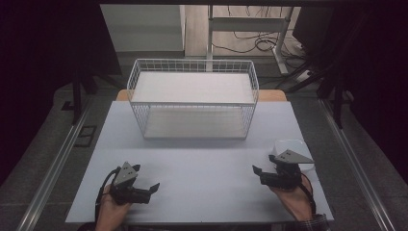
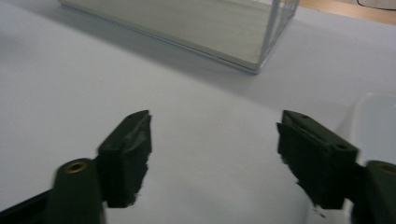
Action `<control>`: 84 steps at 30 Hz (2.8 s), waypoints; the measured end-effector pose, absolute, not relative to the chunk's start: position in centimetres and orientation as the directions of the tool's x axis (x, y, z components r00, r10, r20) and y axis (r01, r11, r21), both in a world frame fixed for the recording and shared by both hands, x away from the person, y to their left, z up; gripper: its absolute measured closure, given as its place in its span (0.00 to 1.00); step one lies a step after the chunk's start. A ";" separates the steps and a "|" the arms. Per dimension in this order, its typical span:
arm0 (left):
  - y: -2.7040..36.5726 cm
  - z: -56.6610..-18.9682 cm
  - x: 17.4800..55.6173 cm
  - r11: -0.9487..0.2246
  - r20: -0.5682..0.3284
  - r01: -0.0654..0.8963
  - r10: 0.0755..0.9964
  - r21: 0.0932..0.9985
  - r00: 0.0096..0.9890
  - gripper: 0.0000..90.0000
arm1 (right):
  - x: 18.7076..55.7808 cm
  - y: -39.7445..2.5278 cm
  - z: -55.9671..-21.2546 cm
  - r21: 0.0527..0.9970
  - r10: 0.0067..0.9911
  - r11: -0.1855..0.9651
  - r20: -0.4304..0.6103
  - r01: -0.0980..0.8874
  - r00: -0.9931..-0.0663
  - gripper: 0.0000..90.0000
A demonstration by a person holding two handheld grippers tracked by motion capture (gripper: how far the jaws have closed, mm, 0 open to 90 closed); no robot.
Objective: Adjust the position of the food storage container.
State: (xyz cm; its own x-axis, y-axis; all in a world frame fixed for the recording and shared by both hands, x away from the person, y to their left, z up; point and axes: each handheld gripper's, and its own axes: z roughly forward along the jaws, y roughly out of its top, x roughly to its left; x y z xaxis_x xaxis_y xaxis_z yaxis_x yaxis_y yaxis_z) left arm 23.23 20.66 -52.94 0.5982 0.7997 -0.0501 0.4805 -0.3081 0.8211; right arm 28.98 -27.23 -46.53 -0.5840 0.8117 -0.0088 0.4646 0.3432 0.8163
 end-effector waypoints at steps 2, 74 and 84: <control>20.6 -53.0 23.2 -0.309 -0.050 0.482 0.800 0.820 0.598 0.02 | 29.2 -28.0 -46.4 0.810 0.820 0.348 -0.020 0.471 -0.572 0.42; 20.7 -53.0 23.4 -0.304 -0.061 0.492 0.801 0.816 0.596 0.03 | 30.5 -31.5 -47.2 0.736 0.837 0.361 0.016 0.573 -0.547 0.99; 20.6 -53.0 23.5 -0.301 -0.072 0.499 0.799 0.813 0.597 0.03 | 32.8 -32.9 -45.9 0.763 0.882 0.330 -0.038 0.556 -0.470 0.99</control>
